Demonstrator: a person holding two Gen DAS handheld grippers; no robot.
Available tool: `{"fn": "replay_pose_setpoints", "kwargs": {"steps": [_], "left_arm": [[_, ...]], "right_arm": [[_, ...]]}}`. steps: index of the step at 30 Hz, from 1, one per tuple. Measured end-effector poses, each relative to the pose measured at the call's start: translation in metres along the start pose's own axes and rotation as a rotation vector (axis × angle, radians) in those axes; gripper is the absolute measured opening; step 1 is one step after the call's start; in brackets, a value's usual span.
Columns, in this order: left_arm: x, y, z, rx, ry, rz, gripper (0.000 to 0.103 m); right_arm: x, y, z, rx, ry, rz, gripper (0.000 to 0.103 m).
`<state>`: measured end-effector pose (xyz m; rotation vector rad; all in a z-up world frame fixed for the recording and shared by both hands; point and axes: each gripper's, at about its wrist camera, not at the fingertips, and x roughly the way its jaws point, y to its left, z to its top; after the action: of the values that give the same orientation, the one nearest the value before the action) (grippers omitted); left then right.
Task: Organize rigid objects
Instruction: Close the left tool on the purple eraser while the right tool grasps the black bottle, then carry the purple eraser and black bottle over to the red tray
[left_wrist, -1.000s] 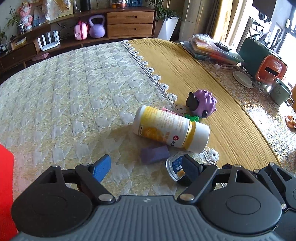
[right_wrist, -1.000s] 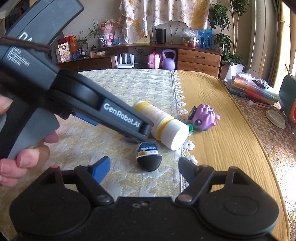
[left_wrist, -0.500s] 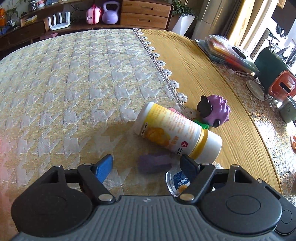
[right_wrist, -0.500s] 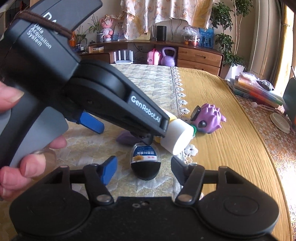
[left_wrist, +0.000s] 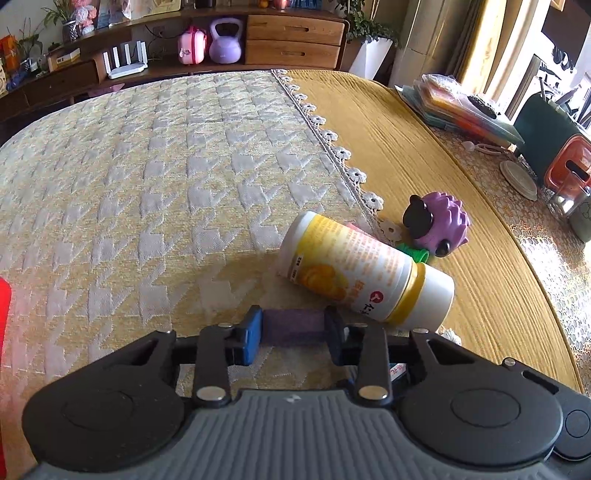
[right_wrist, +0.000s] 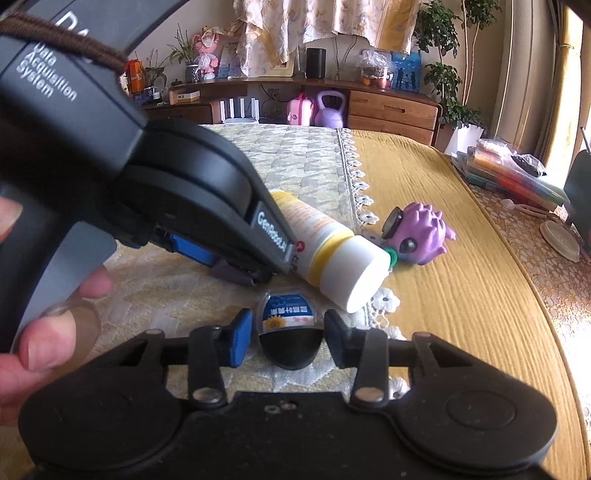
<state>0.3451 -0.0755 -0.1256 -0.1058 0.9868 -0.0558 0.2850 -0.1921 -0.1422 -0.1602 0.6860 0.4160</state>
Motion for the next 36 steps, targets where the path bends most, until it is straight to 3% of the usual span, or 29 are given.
{"fn": "replay_pose_setpoints", "kwargs": {"steps": [20, 36], "left_arm": [[-0.05, 0.024, -0.041, 0.109, -0.064, 0.007, 0.035], [-0.111, 0.076, -0.067, 0.066, -0.086, 0.01, 0.035]], "right_arm": [[-0.027, 0.002, -0.012, 0.096, 0.036, 0.031, 0.038], [-0.071, 0.044, 0.002, 0.083, 0.03, 0.092, 0.038]]}}
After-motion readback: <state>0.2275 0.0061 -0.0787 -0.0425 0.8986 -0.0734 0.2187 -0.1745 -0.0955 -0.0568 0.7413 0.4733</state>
